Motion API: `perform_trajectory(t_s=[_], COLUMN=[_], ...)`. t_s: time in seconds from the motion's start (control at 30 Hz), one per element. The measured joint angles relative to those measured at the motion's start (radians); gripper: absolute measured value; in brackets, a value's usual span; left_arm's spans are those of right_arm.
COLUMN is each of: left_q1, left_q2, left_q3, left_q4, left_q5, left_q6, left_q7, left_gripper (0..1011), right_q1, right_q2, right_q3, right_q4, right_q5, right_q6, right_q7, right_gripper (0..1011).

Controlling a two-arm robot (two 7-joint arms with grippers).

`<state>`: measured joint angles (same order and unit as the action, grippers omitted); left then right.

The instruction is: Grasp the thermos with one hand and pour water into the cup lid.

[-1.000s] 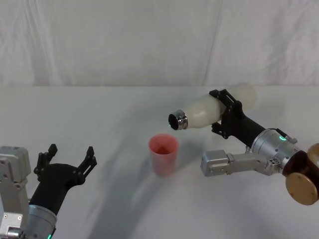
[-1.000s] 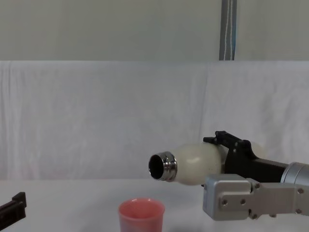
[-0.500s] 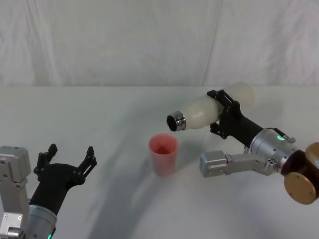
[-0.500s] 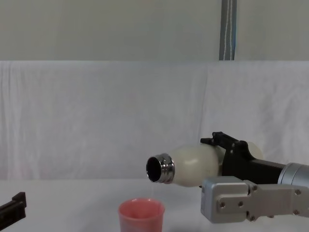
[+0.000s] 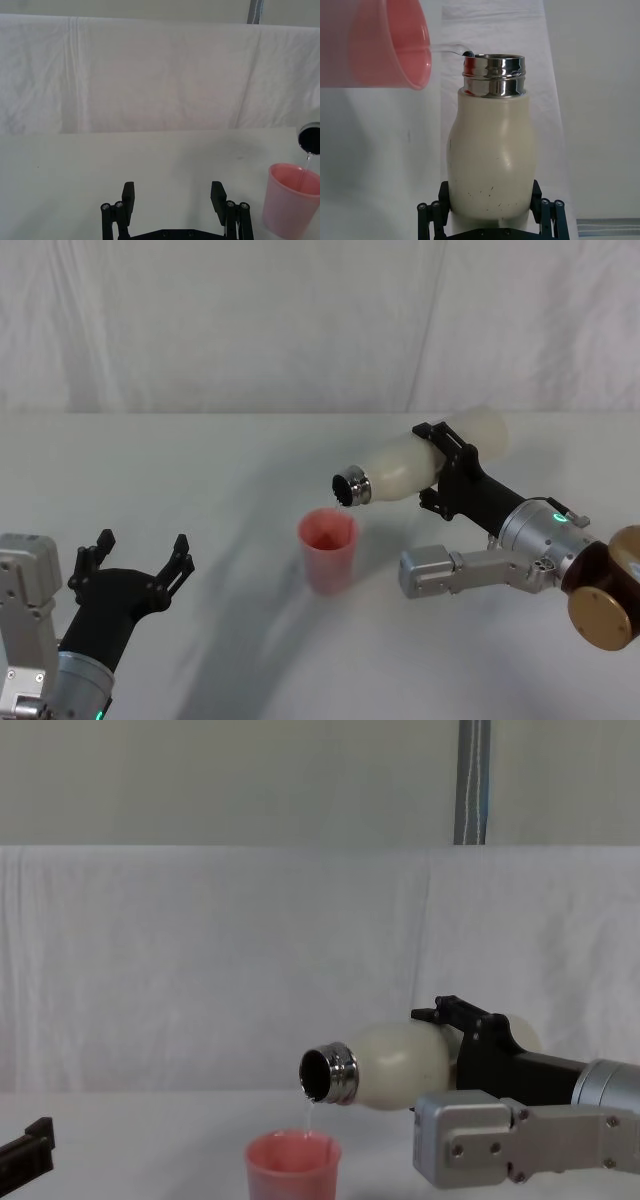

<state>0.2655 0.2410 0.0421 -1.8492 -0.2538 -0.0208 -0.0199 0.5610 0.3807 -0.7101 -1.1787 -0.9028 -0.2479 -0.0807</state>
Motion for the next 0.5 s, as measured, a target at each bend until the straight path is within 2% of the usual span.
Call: perform_trajectory(t_s=[0.5], left_q1=[0.000], left_q2=[0.000], left_q3=[0.000], left_q4=[0.000], left_q5=[0.000], left_q6=[0.000], left_q7=[0.000], left_gripper=[1001], right_q1=[0.001], right_q2=[0.005], right_q3=[-0.007], right_q4=[-0.004], right_q5=[-0.005], right_q6=[0.002], right_q7=[-0.001], right_gripper=[950])
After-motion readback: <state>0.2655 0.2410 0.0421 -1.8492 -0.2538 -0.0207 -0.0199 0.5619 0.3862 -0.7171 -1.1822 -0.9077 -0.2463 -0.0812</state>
